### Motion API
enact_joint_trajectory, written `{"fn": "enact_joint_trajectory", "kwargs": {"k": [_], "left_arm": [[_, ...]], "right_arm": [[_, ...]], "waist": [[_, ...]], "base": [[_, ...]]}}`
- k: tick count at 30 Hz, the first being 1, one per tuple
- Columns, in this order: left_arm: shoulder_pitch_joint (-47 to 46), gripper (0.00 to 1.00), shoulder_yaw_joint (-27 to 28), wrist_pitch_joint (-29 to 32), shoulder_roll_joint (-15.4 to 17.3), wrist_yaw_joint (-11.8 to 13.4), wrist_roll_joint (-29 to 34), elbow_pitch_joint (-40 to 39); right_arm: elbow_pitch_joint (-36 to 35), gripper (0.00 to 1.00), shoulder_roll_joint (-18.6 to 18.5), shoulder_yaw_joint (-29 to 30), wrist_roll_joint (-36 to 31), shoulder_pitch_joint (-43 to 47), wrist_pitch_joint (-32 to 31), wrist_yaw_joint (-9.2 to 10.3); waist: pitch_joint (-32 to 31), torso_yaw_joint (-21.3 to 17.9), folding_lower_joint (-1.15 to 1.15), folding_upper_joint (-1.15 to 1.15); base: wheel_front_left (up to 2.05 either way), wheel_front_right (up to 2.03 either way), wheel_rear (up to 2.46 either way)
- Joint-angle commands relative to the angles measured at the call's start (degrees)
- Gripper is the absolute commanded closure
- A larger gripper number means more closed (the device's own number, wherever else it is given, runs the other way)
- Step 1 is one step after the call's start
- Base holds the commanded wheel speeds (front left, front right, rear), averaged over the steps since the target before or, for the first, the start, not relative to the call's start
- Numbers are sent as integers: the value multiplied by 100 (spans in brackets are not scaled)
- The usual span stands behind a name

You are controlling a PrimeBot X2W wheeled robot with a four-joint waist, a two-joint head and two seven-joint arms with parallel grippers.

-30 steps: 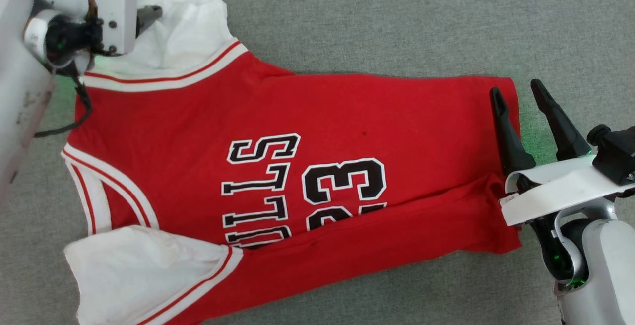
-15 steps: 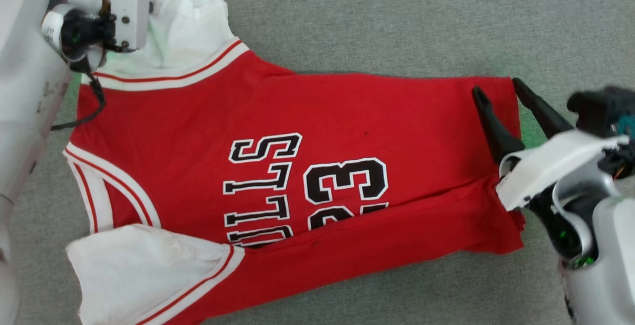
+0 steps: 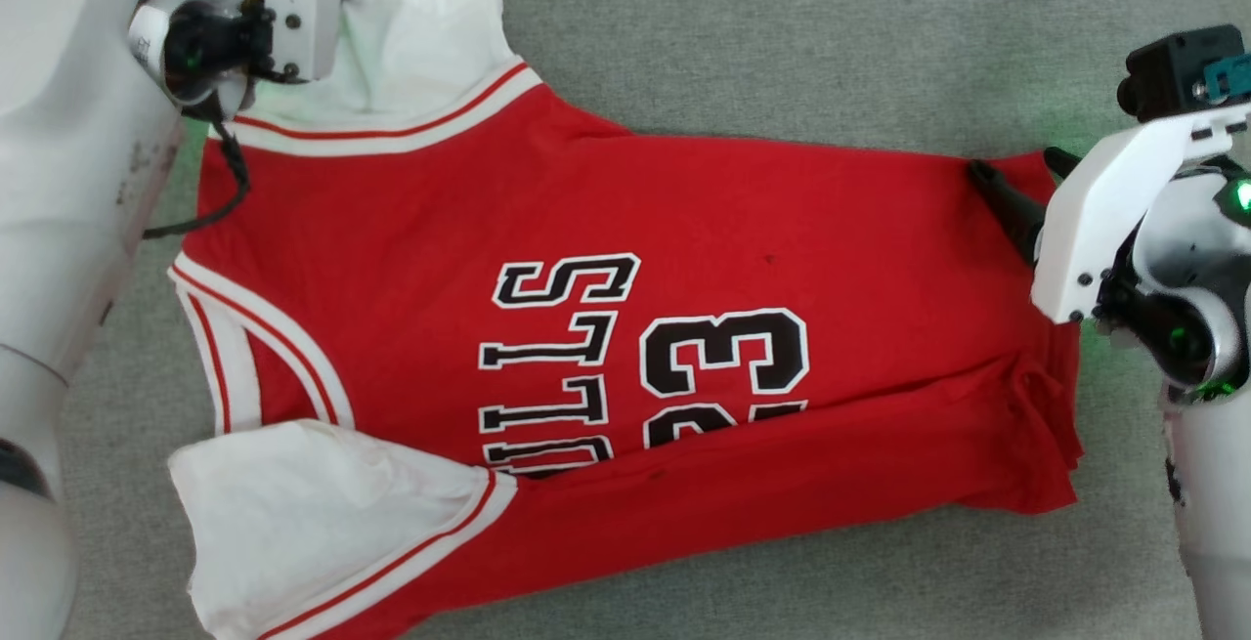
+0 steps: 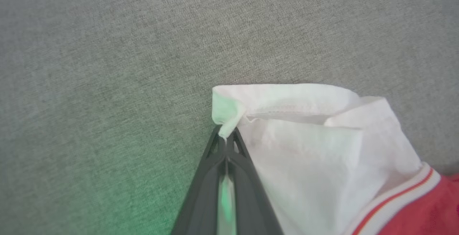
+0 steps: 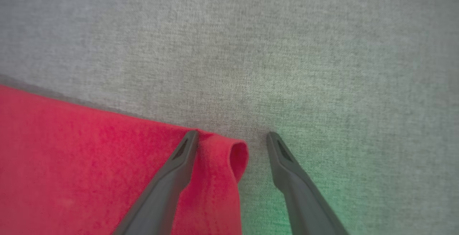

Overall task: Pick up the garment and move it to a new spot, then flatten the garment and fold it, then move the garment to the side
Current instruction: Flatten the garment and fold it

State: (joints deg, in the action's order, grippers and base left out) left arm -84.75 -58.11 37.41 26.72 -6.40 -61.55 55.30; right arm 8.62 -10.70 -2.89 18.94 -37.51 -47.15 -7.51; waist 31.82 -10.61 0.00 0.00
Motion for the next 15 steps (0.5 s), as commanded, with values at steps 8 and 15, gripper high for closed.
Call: {"fn": "enact_joint_trajectory", "kwargs": {"k": [8, 15], "left_arm": [[73, 100, -34, -149, -39, -44, -44, 159], [-23, 100, -12, -327, -103, -79, -101, 144]], "right_arm": [[194, 100, 35, 1, 1, 101, -1268, 4], [-3, 100, 54, 194, -70, -148, -1493, 5]], "waist": [[-45, 113, 0, 0], [-151, 166, 0, 0]], "base": [[0, 0, 0], [0, 0, 0]]}}
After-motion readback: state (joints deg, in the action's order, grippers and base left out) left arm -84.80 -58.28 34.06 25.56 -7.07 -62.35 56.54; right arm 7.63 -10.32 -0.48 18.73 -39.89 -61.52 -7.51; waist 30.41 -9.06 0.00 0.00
